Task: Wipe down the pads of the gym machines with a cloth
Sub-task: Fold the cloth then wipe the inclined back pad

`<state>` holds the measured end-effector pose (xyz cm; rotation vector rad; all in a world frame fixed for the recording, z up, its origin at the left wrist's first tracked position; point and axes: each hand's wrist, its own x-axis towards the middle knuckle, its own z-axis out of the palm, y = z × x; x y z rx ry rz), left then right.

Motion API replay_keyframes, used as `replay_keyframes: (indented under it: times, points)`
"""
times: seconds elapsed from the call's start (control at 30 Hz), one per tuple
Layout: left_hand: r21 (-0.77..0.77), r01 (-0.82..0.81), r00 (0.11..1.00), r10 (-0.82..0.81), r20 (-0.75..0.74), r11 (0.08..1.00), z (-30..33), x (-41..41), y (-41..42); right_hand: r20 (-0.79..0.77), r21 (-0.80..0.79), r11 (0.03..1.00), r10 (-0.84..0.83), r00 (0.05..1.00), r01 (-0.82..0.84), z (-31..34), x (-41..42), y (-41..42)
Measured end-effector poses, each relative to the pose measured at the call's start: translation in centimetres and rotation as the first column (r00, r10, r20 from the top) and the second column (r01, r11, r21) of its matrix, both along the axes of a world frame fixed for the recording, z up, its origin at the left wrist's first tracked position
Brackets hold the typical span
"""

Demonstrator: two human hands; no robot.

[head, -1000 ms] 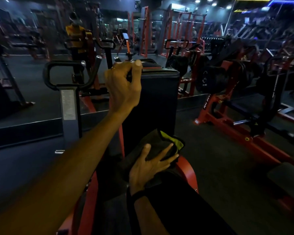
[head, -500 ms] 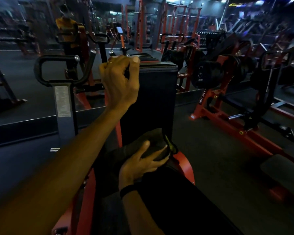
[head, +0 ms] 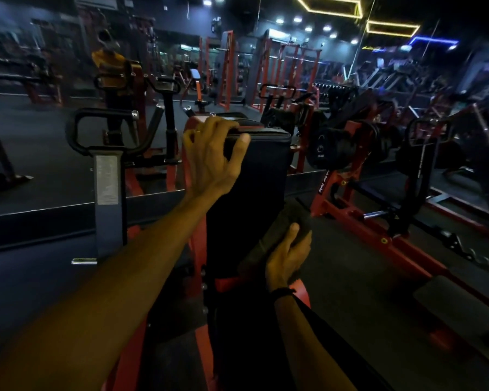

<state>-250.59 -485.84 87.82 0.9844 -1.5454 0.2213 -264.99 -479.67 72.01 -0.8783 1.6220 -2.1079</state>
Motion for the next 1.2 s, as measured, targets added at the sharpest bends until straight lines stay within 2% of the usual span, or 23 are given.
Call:
replay_keyframes:
  times: [0.1,0.2,0.3,0.37,0.4,0.43,0.47,0.5,0.53,0.57,0.6,0.63,0.73,0.87,1.03,1.07,1.2]
  points:
    - [0.092,-0.036,0.997,0.029,0.076,0.995,-3.4,-0.2,2.6,-0.062,-0.146,0.989,-0.008,0.998,-0.001,1.7,-1.3,1.9]
    - [0.115,0.023,0.998,-0.029,0.058,0.993,-8.1,-1.4,7.3,-0.096,-0.183,0.983,0.016,0.995,-0.033,2.8,-3.1,4.8]
    - [0.230,0.040,0.999,-0.045,0.017,0.972,-12.2,-2.0,10.8,-0.188,-0.178,0.980,0.058,0.980,-0.093,3.7,-5.2,7.8]
    - [0.347,0.042,0.998,-0.024,-0.054,0.937,-14.7,-2.2,12.6,-0.357,-0.107,0.984,0.099,0.929,-0.145,4.3,-6.7,9.5]
    - [0.416,0.038,0.994,0.006,-0.105,0.909,-15.9,-2.2,13.5,-0.501,-0.006,0.986,0.141,0.854,-0.166,4.2,-7.2,10.3]
    - [0.489,0.034,0.988,0.045,-0.150,0.872,-17.1,-2.3,14.3,-0.650,0.166,0.974,0.224,0.727,-0.151,3.6,-7.4,10.8]
    - [0.566,0.029,0.979,0.090,-0.182,0.824,-18.2,-2.3,15.0,-0.745,0.385,0.920,0.360,0.562,-0.079,2.2,-7.2,11.2]
    - [0.636,0.015,0.970,0.143,-0.196,0.772,-19.4,-2.4,16.0,-0.742,0.602,0.798,0.552,0.382,0.017,0.4,-6.8,11.6]
    - [0.696,0.023,0.966,0.164,-0.201,0.717,-20.5,-2.5,16.7,-0.640,0.765,0.632,0.726,0.252,0.123,-1.8,-6.4,11.9]
    - [0.743,0.025,0.965,0.178,-0.192,0.669,-21.4,-2.8,17.4,-0.522,0.850,0.490,0.835,0.177,0.194,-3.8,-6.1,12.3]
    - [0.778,0.016,0.966,0.191,-0.174,0.628,-22.3,-3.4,18.5,-0.452,0.880,0.419,0.882,0.129,0.223,-5.2,-6.2,12.6]
    - [0.806,0.023,0.966,0.193,-0.170,0.592,-23.0,-4.1,19.4,-0.438,0.887,0.408,0.892,0.114,0.217,-6.0,-6.5,12.5]
    - [0.853,0.005,0.978,0.176,-0.113,0.522,-24.3,-6.7,21.9,-0.483,0.866,0.465,0.873,0.063,0.184,-5.7,-7.7,12.6]
    - [0.817,-0.107,0.965,0.258,-0.052,0.566,-24.6,-7.8,22.9,-0.438,0.893,0.432,0.899,0.017,0.128,-5.4,-9.0,14.0]
    - [0.837,-0.154,0.951,0.307,-0.017,0.526,-25.0,-7.9,23.8,-0.414,0.903,0.414,0.910,-0.025,0.113,-5.2,-10.7,14.5]
    - [0.835,-0.166,0.944,0.329,-0.019,0.525,-25.2,-7.9,23.7,-0.403,0.909,0.402,0.915,-0.015,0.108,-5.3,-10.6,13.5]
    - [0.828,-0.135,0.926,0.367,-0.090,0.544,-25.2,-7.7,23.2,-0.416,0.908,0.419,0.900,0.133,0.004,-6.2,-9.2,6.8]
